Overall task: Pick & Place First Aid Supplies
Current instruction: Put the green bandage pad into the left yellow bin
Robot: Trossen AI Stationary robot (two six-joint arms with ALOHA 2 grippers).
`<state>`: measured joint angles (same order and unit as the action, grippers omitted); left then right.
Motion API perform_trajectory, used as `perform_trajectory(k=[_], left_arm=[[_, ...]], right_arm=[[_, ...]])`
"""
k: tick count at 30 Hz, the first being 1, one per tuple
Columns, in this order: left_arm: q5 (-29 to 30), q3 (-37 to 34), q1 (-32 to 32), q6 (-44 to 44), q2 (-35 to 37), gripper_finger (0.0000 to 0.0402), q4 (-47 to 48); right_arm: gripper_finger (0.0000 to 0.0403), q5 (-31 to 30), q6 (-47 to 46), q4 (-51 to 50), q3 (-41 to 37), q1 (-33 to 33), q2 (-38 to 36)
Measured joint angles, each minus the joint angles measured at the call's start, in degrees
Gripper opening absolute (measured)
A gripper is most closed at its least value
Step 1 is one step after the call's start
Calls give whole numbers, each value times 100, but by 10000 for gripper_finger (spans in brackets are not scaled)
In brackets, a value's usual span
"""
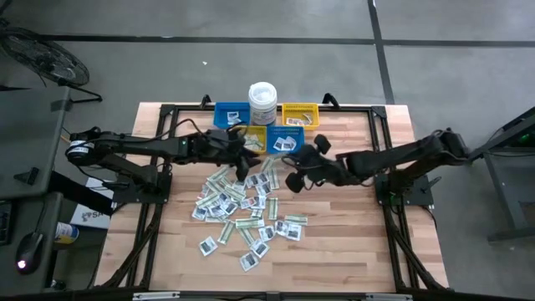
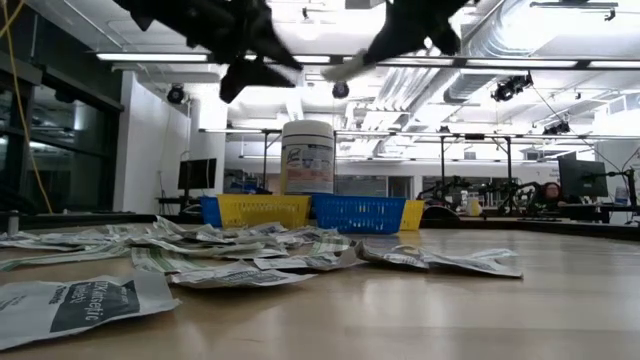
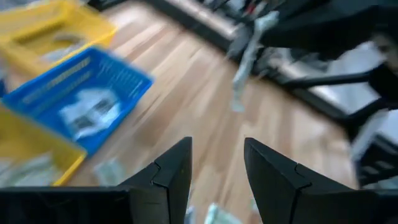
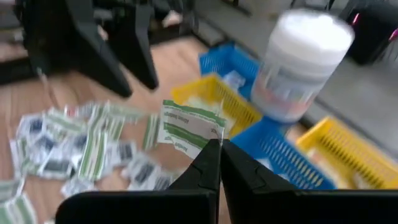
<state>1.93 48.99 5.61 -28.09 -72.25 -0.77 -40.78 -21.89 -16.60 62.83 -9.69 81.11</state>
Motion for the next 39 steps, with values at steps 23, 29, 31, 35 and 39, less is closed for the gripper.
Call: perform_trajectory(k=[23,29,31,35,39], left_arm=[[-373,2,-2,434,0,147,-1813],[-378,2,-2,455,0,147,-2069],[-387,2,-2,458,0,147,-2048],[-393,2,-2,465,0,147,-2027],[-393,2,-1,434,0,147,-2018]], right_arm=[[0,310,1342,1346,4,-22,-373],[0,387,1342,1351,9,-22,-355],[0,389,1342,1382,11,-22,-355],[0,448,1376,1482,11,-22,-355],[0,457,1471,1593,11,-22,-355]])
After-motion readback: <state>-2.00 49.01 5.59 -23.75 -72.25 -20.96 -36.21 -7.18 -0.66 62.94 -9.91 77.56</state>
